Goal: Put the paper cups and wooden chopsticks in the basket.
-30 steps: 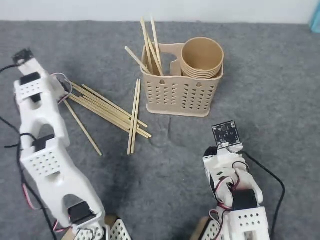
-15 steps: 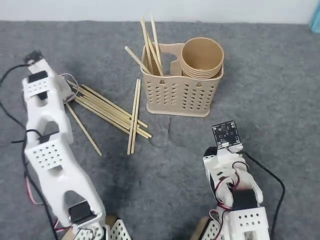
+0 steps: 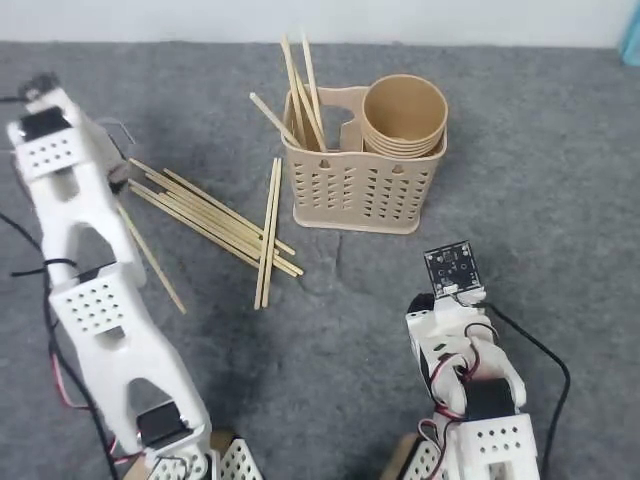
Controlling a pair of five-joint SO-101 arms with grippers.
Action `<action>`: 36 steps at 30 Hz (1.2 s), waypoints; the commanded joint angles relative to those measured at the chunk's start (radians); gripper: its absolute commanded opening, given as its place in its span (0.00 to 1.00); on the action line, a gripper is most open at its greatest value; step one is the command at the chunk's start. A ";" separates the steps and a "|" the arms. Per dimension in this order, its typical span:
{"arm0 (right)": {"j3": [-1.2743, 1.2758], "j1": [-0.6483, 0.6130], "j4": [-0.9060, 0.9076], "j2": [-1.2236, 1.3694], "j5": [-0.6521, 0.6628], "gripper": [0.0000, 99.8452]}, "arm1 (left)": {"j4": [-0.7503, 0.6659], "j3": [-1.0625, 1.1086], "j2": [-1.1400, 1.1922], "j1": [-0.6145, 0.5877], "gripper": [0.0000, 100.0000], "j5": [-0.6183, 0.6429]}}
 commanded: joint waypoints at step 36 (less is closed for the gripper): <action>0.020 0.007 -0.002 -0.024 -0.009 0.01 | -0.161 0.631 -1.115 0.367 0.01 -0.115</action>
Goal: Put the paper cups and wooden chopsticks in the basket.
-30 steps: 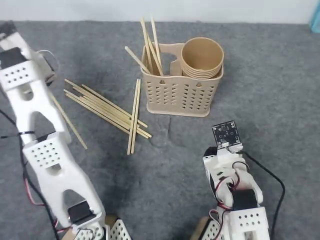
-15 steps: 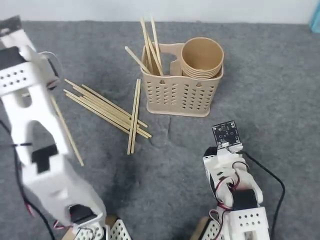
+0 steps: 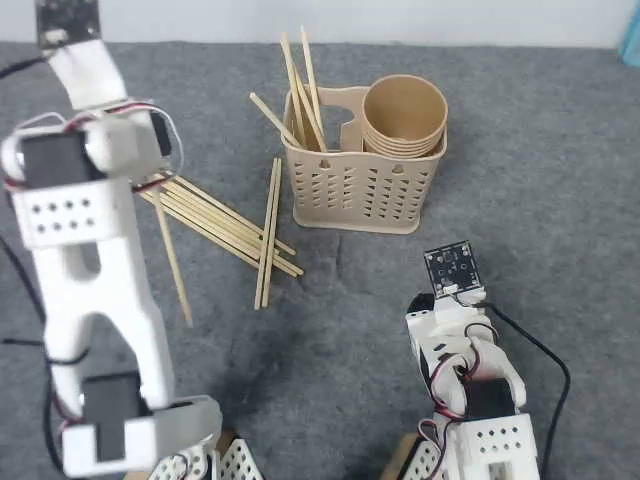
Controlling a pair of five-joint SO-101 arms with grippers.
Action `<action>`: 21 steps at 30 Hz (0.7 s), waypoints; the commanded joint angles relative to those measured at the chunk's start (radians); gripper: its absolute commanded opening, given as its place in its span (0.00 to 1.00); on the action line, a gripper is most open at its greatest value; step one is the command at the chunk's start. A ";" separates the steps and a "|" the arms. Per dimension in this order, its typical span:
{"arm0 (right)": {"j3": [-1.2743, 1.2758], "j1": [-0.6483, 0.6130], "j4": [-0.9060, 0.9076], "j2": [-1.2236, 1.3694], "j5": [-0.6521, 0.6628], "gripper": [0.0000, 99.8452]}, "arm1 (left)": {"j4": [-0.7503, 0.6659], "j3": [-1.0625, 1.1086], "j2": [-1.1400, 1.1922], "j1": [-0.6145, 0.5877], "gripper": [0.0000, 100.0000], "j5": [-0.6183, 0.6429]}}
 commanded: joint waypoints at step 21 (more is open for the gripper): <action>0.020 0.008 -0.001 -0.024 -0.008 0.01 | -1.023 0.018 -0.176 0.365 0.01 -0.003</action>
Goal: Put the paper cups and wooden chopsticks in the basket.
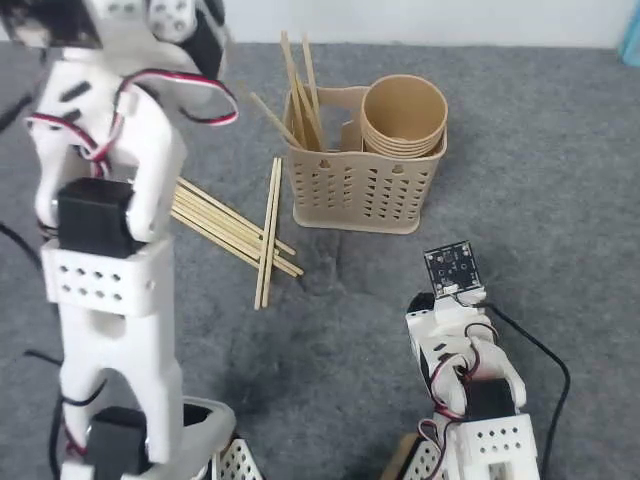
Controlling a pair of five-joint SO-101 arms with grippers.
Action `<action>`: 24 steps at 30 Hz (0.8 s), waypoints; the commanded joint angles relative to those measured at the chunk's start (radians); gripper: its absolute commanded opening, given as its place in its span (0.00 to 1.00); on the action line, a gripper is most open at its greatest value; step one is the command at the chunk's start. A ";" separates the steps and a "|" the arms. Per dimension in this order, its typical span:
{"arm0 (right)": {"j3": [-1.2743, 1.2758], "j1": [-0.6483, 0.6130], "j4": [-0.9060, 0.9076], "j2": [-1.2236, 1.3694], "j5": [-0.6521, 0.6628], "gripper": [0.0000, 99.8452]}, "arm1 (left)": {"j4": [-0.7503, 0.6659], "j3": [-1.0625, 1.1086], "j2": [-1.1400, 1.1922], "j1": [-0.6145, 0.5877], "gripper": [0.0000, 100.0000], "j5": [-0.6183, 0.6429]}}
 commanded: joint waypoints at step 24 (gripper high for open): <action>0.020 0.012 -0.001 -0.018 -0.002 0.01 | -0.853 0.852 0.106 0.118 0.01 -0.012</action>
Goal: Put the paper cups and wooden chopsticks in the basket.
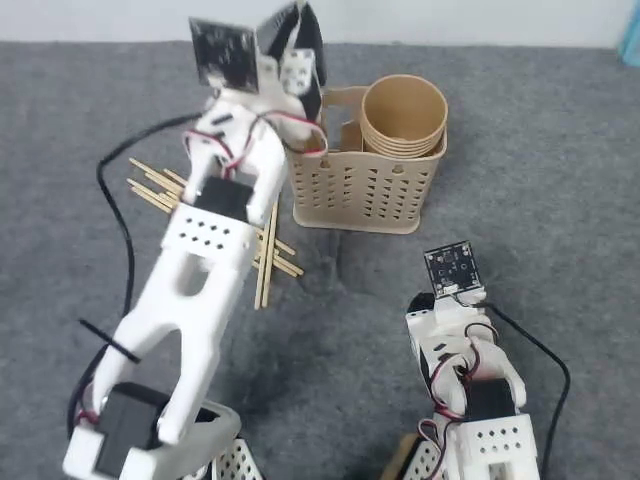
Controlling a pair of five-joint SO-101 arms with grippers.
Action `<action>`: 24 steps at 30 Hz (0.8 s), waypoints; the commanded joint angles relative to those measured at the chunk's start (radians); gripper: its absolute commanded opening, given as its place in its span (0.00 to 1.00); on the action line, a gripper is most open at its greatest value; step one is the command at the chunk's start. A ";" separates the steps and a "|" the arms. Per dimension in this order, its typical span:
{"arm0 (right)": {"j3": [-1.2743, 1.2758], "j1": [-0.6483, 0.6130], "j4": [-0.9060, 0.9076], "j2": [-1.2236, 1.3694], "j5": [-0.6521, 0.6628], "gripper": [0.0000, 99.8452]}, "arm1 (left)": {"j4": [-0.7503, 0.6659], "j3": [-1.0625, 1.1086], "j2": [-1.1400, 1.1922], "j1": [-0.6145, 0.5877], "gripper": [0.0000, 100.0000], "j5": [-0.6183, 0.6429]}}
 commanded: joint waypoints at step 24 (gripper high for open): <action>0.020 0.012 -0.001 -0.016 -0.002 0.01 | 0.674 -0.093 -0.638 -0.239 0.14 -0.003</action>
